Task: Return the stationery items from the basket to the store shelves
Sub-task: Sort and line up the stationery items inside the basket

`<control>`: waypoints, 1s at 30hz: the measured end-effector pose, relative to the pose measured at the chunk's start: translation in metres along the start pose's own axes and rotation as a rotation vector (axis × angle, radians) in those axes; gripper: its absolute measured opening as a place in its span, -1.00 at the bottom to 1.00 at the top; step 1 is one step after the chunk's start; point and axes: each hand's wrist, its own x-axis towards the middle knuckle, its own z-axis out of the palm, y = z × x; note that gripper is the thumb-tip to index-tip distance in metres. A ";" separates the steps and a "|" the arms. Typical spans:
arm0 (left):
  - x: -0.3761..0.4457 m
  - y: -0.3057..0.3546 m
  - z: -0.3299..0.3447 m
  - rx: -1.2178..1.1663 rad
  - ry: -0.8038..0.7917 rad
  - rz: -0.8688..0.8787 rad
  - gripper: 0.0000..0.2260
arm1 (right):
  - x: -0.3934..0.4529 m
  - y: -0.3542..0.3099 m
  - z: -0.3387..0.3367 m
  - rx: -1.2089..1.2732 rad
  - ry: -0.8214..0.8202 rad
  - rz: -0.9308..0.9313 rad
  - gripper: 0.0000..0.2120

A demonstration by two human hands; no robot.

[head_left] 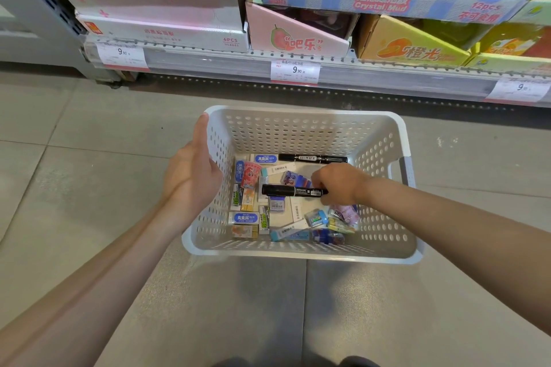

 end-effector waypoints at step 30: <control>0.001 0.003 -0.001 0.020 0.013 -0.036 -0.36 | -0.001 -0.003 -0.012 1.073 0.085 0.121 -0.92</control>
